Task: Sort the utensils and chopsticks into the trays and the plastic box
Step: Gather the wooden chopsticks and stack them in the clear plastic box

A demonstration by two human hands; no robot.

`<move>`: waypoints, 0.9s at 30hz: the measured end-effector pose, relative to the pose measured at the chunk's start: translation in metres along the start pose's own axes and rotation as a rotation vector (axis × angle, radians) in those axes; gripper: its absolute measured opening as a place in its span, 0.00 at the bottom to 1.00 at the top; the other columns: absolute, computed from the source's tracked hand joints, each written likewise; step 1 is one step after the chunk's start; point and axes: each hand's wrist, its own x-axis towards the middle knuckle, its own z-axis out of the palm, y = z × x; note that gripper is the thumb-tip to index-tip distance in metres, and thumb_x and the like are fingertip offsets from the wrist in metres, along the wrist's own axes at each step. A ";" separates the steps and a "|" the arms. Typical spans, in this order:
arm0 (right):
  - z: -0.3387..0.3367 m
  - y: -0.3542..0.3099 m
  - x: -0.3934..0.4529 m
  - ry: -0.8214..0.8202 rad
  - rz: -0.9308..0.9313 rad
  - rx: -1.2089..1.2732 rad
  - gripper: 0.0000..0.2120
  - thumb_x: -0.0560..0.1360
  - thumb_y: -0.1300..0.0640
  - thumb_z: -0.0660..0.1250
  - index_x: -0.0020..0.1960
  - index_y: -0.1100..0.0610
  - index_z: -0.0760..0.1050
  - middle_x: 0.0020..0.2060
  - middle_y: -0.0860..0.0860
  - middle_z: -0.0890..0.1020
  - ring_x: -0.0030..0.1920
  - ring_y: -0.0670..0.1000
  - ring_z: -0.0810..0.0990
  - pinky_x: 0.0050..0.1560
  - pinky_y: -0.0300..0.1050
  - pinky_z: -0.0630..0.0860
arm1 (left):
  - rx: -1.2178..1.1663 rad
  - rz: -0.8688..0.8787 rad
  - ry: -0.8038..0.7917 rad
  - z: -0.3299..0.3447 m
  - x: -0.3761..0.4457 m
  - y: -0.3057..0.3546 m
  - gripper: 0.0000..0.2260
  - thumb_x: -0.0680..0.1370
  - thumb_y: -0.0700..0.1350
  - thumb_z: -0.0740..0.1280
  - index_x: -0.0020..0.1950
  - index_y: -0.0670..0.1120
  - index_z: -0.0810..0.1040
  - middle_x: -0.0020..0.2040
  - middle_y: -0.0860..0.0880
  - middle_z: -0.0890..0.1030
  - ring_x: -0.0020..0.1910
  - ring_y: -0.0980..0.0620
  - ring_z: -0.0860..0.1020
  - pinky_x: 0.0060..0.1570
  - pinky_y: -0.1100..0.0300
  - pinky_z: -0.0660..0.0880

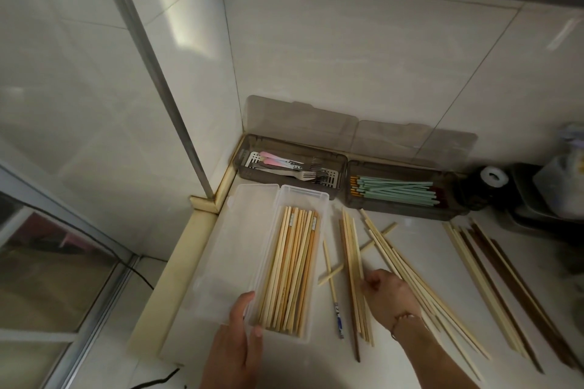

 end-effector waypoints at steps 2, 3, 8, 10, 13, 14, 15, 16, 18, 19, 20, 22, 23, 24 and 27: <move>-0.002 0.002 0.001 -0.016 0.004 0.031 0.07 0.77 0.48 0.62 0.44 0.48 0.76 0.37 0.45 0.79 0.38 0.45 0.77 0.37 0.40 0.73 | -0.014 0.003 -0.005 0.000 0.000 0.001 0.25 0.70 0.67 0.49 0.66 0.65 0.55 0.57 0.40 0.80 0.52 0.51 0.78 0.47 0.63 0.65; -0.004 0.003 0.001 -0.012 -0.001 0.060 0.07 0.77 0.49 0.62 0.43 0.49 0.76 0.36 0.46 0.79 0.37 0.46 0.77 0.36 0.39 0.72 | -0.017 0.011 -0.006 -0.001 0.000 0.002 0.25 0.70 0.67 0.49 0.66 0.65 0.55 0.58 0.42 0.79 0.52 0.55 0.76 0.48 0.63 0.66; -0.025 -0.017 -0.006 0.151 -0.103 0.277 0.06 0.78 0.56 0.64 0.43 0.50 0.71 0.35 0.47 0.79 0.33 0.45 0.77 0.30 0.33 0.70 | -0.001 0.019 -0.006 -0.001 -0.001 0.002 0.22 0.72 0.67 0.49 0.65 0.67 0.57 0.57 0.41 0.80 0.52 0.50 0.78 0.48 0.61 0.67; -0.035 -0.039 -0.012 0.221 -0.173 0.369 0.08 0.78 0.59 0.64 0.49 0.46 0.68 0.36 0.47 0.79 0.31 0.45 0.79 0.28 0.32 0.71 | 0.001 0.026 -0.006 -0.001 -0.002 0.003 0.21 0.72 0.66 0.50 0.65 0.67 0.57 0.56 0.42 0.80 0.50 0.56 0.76 0.47 0.61 0.67; -0.039 -0.076 -0.028 0.244 -0.377 0.430 0.11 0.77 0.57 0.62 0.49 0.40 0.68 0.36 0.42 0.78 0.39 0.34 0.79 0.30 0.26 0.72 | 0.002 0.035 -0.013 -0.002 -0.002 0.004 0.21 0.73 0.66 0.50 0.66 0.67 0.58 0.54 0.48 0.80 0.47 0.62 0.72 0.45 0.63 0.67; -0.036 -0.087 -0.034 0.226 -0.470 0.423 0.10 0.76 0.55 0.62 0.47 0.39 0.69 0.36 0.41 0.78 0.41 0.33 0.78 0.33 0.25 0.73 | -0.007 0.035 -0.015 -0.002 -0.002 0.004 0.21 0.73 0.67 0.50 0.66 0.67 0.57 0.54 0.52 0.78 0.48 0.62 0.72 0.46 0.63 0.67; -0.032 -0.095 -0.039 0.199 -0.556 0.391 0.08 0.75 0.54 0.62 0.46 0.39 0.71 0.36 0.41 0.78 0.42 0.35 0.79 0.37 0.27 0.75 | -0.017 0.033 -0.016 -0.002 -0.002 0.005 0.22 0.73 0.67 0.50 0.66 0.67 0.57 0.54 0.56 0.75 0.49 0.63 0.71 0.47 0.62 0.67; -0.026 -0.103 -0.041 0.176 -0.625 0.311 0.06 0.75 0.52 0.62 0.46 0.40 0.73 0.36 0.40 0.79 0.41 0.38 0.79 0.40 0.30 0.76 | -0.025 0.029 -0.018 -0.002 -0.002 0.005 0.22 0.73 0.67 0.50 0.66 0.67 0.57 0.54 0.60 0.72 0.50 0.63 0.71 0.49 0.61 0.67; -0.013 -0.114 -0.037 0.179 -0.726 0.077 0.05 0.76 0.49 0.61 0.48 0.44 0.76 0.37 0.41 0.79 0.42 0.41 0.77 0.50 0.40 0.74 | -0.027 0.016 -0.015 -0.002 -0.001 0.007 0.22 0.73 0.68 0.50 0.66 0.67 0.57 0.53 0.64 0.69 0.51 0.63 0.70 0.50 0.61 0.67; -0.006 -0.118 -0.032 0.173 -0.748 -0.038 0.07 0.76 0.48 0.60 0.49 0.45 0.76 0.37 0.42 0.80 0.44 0.44 0.77 0.56 0.45 0.72 | -0.026 0.009 -0.009 -0.002 -0.001 0.007 0.22 0.72 0.68 0.50 0.66 0.67 0.57 0.52 0.66 0.69 0.51 0.64 0.71 0.49 0.63 0.67; 0.000 -0.121 -0.028 0.143 -0.745 -0.152 0.09 0.76 0.47 0.59 0.51 0.46 0.76 0.38 0.43 0.81 0.46 0.47 0.77 0.60 0.50 0.68 | -0.027 0.002 -0.003 -0.003 -0.001 0.008 0.22 0.72 0.67 0.50 0.66 0.67 0.58 0.51 0.68 0.68 0.51 0.64 0.71 0.48 0.64 0.67; 0.011 -0.126 -0.019 0.080 -0.721 -0.379 0.13 0.77 0.44 0.56 0.53 0.47 0.75 0.41 0.46 0.81 0.51 0.51 0.77 0.68 0.57 0.57 | -0.038 -0.009 -0.004 -0.004 0.000 0.008 0.23 0.71 0.67 0.49 0.65 0.66 0.58 0.51 0.69 0.68 0.51 0.63 0.72 0.48 0.65 0.67; 0.015 -0.126 -0.015 0.057 -0.715 -0.475 0.14 0.77 0.43 0.55 0.54 0.48 0.74 0.42 0.47 0.82 0.53 0.52 0.76 0.70 0.60 0.49 | -0.040 -0.008 -0.006 -0.003 0.000 0.008 0.23 0.71 0.67 0.49 0.65 0.66 0.58 0.51 0.67 0.69 0.51 0.62 0.72 0.47 0.65 0.66; 0.018 -0.126 -0.011 0.041 -0.710 -0.556 0.16 0.77 0.42 0.54 0.56 0.48 0.74 0.43 0.48 0.82 0.55 0.53 0.76 0.70 0.62 0.42 | -0.035 -0.004 -0.006 -0.003 0.000 0.007 0.23 0.71 0.67 0.49 0.65 0.66 0.57 0.51 0.64 0.70 0.50 0.63 0.72 0.46 0.66 0.66; 0.022 -0.125 -0.004 0.010 -0.691 -0.711 0.21 0.75 0.38 0.53 0.62 0.47 0.72 0.51 0.49 0.82 0.62 0.55 0.72 0.67 0.68 0.30 | -0.023 -0.005 -0.011 -0.003 -0.001 0.007 0.24 0.72 0.68 0.48 0.66 0.66 0.56 0.51 0.61 0.71 0.49 0.64 0.72 0.44 0.70 0.66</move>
